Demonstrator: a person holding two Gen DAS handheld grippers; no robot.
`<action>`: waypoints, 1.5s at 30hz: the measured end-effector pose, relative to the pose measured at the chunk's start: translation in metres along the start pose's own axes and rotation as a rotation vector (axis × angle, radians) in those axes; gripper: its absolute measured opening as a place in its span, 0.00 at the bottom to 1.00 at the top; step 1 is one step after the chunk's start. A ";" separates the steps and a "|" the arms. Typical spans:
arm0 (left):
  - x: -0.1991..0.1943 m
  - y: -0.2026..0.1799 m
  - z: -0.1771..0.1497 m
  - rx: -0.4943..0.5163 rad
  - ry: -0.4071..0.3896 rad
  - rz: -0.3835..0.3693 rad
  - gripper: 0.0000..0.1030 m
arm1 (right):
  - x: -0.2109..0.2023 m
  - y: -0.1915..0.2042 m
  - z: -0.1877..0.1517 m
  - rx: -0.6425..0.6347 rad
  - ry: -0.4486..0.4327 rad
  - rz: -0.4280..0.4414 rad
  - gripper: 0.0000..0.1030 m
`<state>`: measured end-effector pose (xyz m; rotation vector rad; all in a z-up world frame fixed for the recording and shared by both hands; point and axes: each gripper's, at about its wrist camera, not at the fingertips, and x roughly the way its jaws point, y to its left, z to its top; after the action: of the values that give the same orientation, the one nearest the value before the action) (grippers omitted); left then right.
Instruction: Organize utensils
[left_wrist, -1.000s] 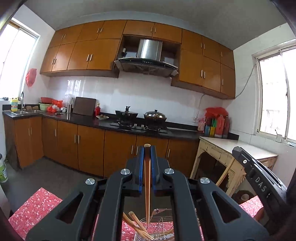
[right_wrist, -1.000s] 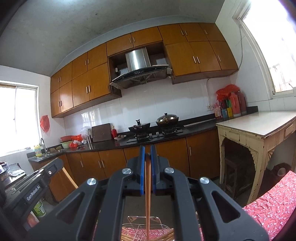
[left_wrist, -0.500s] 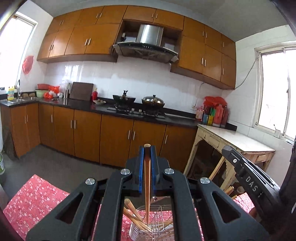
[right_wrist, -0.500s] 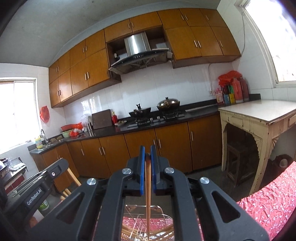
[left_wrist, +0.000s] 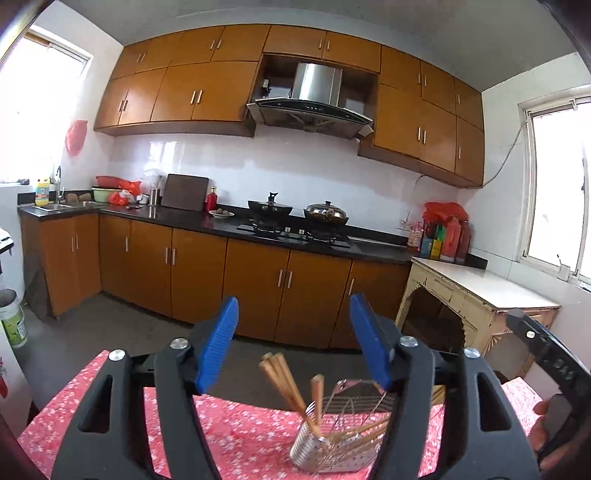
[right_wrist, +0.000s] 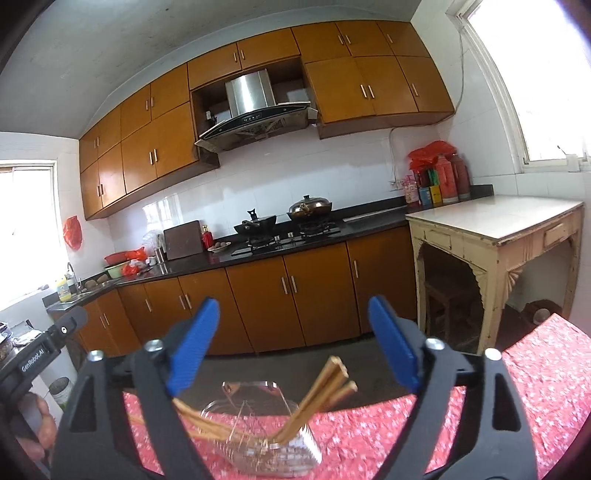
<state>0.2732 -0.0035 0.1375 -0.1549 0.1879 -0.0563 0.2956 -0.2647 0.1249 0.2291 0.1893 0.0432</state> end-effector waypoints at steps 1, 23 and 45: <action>-0.008 0.004 -0.002 0.001 -0.002 0.003 0.68 | -0.010 0.002 -0.005 -0.009 0.009 0.009 0.89; -0.123 0.030 -0.101 0.104 0.073 0.044 0.98 | -0.154 0.047 -0.133 -0.150 0.092 -0.090 0.96; -0.166 0.028 -0.141 0.149 0.078 0.038 0.98 | -0.202 0.051 -0.162 -0.210 0.051 -0.107 0.96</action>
<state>0.0850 0.0144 0.0263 -0.0005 0.2632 -0.0381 0.0651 -0.1926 0.0186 0.0083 0.2458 -0.0372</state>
